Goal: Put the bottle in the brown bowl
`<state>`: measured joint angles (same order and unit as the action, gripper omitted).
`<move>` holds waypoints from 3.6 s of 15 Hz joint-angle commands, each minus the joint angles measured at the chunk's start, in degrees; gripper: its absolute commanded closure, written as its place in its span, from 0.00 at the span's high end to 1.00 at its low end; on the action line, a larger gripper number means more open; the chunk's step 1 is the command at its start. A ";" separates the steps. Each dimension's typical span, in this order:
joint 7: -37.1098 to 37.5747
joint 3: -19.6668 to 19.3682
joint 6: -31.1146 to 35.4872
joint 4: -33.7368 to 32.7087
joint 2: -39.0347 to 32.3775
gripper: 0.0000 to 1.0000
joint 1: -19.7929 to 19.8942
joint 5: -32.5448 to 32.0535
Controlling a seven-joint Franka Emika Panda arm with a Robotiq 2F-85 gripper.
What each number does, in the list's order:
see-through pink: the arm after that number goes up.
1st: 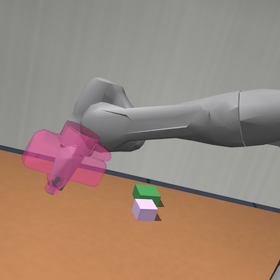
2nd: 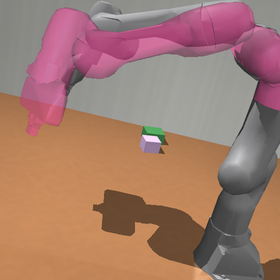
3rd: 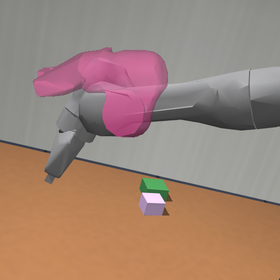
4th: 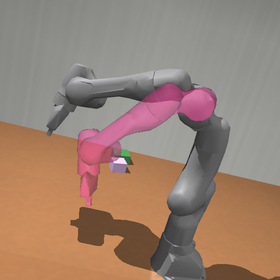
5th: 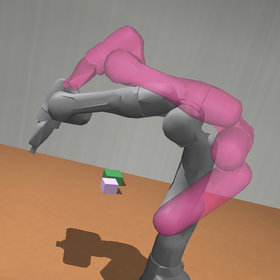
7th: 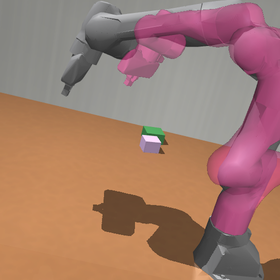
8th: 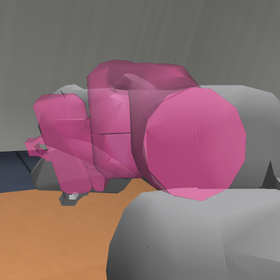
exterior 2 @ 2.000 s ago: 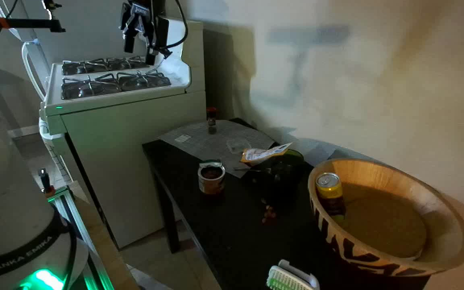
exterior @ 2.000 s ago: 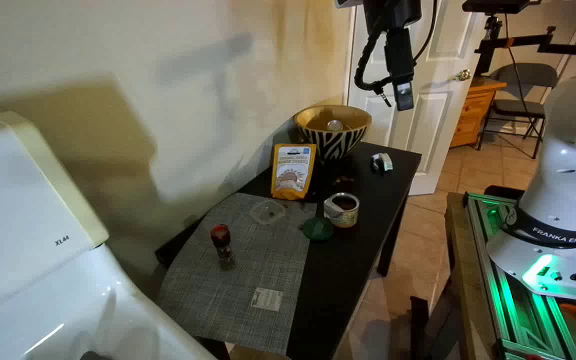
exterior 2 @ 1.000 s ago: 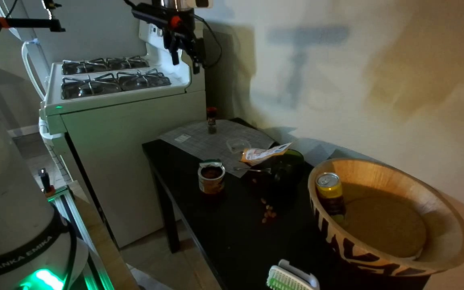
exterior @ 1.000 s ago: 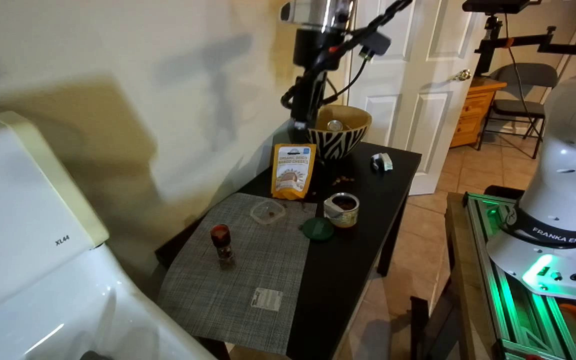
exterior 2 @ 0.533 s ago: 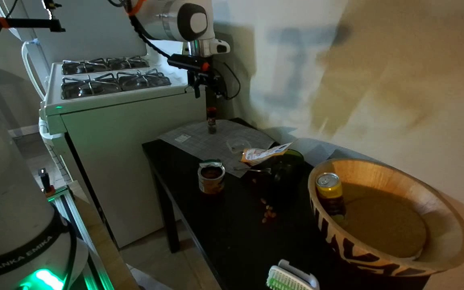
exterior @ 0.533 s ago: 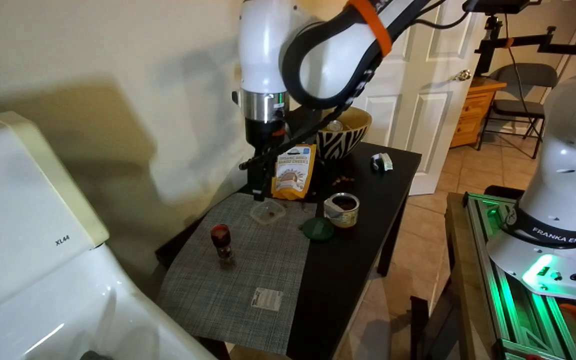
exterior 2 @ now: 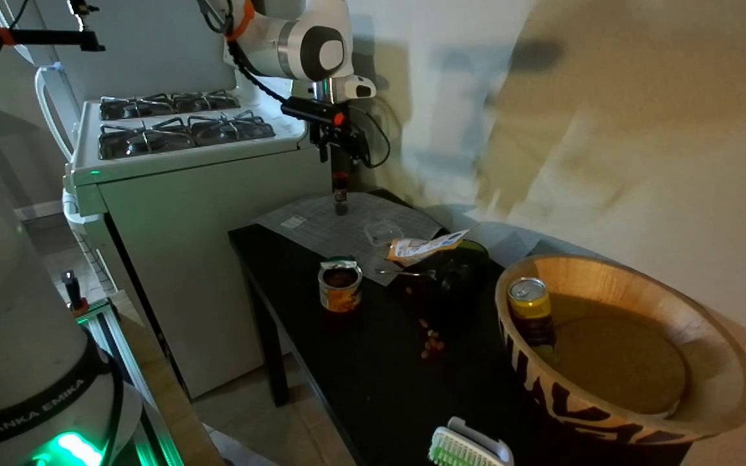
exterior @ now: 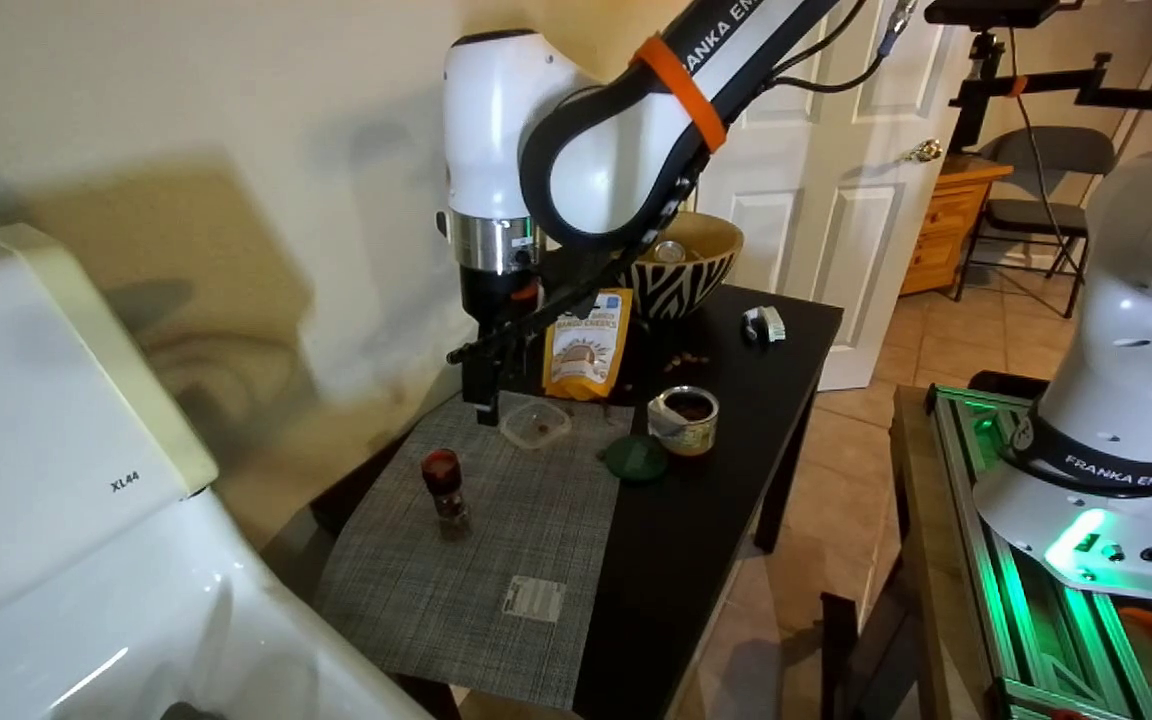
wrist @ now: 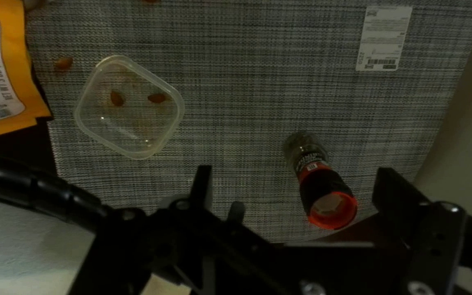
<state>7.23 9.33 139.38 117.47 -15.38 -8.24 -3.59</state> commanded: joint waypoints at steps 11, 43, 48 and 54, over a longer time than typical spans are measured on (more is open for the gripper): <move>22.98 -14.91 24.10 -3.02 -13.31 1.00 -17.97 -9.83; 19.48 -16.33 -22.38 -8.71 14.75 0.46 6.85 -14.09; 15.82 -17.31 -19.19 -7.78 14.90 0.21 10.83 -11.88; 24.29 -22.00 -14.59 -8.50 14.93 0.21 18.18 -19.27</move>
<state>26.96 -10.97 122.35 109.07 -0.24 6.73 -20.40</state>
